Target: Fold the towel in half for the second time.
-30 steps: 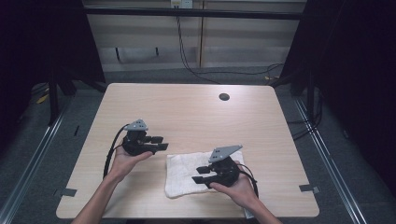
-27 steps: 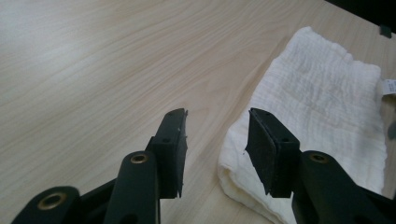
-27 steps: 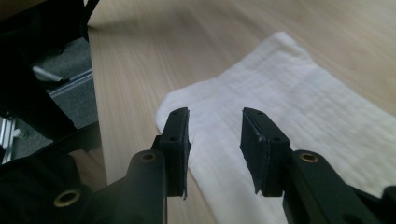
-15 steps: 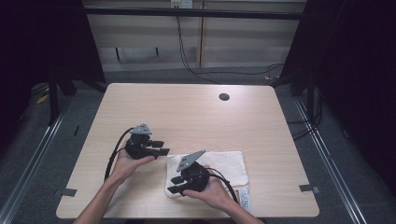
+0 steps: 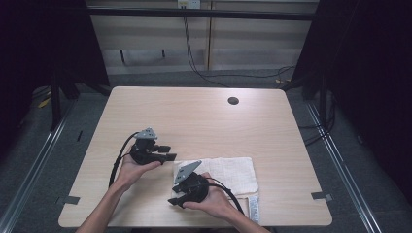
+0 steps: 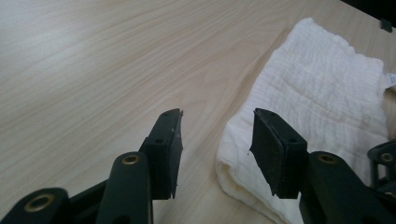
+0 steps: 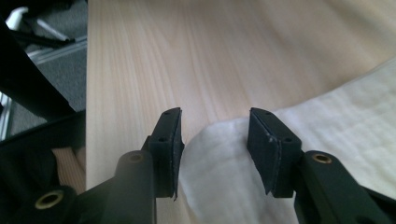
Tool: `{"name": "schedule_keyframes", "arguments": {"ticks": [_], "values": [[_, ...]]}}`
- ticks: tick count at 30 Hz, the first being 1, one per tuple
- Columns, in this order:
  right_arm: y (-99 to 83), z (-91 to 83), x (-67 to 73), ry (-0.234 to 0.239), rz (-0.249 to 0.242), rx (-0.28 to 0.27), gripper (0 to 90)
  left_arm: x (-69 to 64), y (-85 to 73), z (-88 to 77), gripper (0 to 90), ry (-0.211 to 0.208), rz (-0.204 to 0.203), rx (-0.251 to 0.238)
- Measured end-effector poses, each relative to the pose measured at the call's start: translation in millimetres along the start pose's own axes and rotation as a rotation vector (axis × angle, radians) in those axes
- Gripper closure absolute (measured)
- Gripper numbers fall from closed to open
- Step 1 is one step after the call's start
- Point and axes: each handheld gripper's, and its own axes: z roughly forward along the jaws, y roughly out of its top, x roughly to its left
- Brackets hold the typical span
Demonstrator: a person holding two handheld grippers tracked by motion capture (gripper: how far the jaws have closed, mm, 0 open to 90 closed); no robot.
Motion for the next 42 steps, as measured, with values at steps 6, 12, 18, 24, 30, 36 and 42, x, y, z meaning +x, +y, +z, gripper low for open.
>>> {"name": "schedule_keyframes", "arguments": {"ticks": [6, 12, 18, 24, 30, 36, 42], "values": [[-5.6, 2.9, 5.3, -0.045, -0.059, -0.012, 59.6, 4.7, -2.9, -0.8, 51.7, 0.015, -0.010, 0.016], [-7.4, 1.9, 0.8, -0.078, -0.070, -0.025, 77.5, 6.5, -7.0, -3.7, 51.4, 0.017, -0.011, 0.024], [-8.0, 1.4, -1.8, -0.078, -0.035, -0.031, 82.3, 3.9, -10.5, 9.1, 51.4, -0.006, 0.000, 0.072], [-8.0, 1.3, -3.0, -0.072, -0.026, -0.032, 82.5, -4.3, -11.4, 25.5, 51.0, -0.024, 0.041, 0.123], [-7.7, 1.2, -2.8, -0.069, -0.012, -0.030, 82.5, -6.0, -13.7, 32.7, 51.5, -0.025, 0.056, 0.161], [-6.6, 1.2, -2.4, -0.070, -0.012, -0.022, 82.5, -5.7, -14.4, 34.6, 50.9, -0.023, 0.059, 0.160], [-5.9, 1.4, -1.9, -0.067, -0.015, -0.019, 82.9, -13.0, -14.7, 37.3, 69.9, -0.030, 0.103, 0.172]]}}
